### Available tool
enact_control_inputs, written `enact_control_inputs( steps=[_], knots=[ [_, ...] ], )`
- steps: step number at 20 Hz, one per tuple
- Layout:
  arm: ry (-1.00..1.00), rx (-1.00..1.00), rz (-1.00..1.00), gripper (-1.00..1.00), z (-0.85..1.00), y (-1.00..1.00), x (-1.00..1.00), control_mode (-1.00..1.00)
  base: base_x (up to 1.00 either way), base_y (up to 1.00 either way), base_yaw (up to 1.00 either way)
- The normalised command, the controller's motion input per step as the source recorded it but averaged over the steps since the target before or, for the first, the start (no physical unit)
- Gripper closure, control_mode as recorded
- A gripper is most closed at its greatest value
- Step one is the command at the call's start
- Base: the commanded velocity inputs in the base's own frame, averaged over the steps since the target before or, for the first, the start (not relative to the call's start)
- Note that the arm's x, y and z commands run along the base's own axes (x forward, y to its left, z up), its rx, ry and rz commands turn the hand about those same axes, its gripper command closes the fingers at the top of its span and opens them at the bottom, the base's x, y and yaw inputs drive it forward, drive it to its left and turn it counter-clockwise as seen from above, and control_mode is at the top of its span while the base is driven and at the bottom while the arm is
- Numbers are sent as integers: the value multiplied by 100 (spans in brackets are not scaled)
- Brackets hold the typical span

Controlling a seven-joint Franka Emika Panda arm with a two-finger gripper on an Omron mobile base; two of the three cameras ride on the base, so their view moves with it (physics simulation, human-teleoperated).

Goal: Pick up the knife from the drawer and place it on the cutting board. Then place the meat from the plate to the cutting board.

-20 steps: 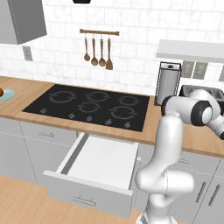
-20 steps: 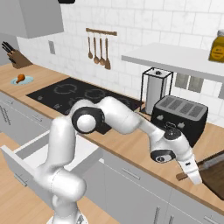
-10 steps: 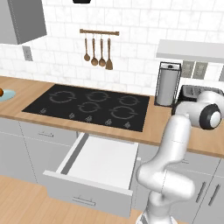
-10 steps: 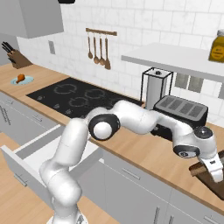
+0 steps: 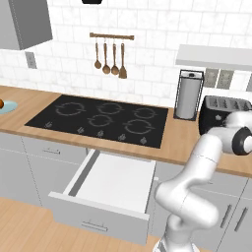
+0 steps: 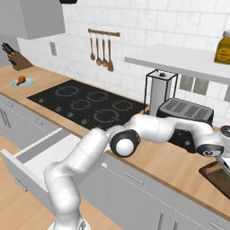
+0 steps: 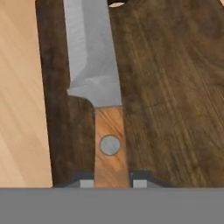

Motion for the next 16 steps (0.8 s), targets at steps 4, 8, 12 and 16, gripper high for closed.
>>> enact_control_inputs(
  steps=[4, 8, 12, 16],
  knots=[
    [0, 13, 6, -100, 0, -24, -3, -100, 0, 0, 0],
    [0, 2, 0, -100, 24, 48, -21, -100, 0, 0, 0],
    [0, 0, 0, -100, 36, 100, -77, -100, 0, 0, 0],
    [1, -1, 4, -100, 9, 100, -96, -100, 0, 0, 0]
  ],
)
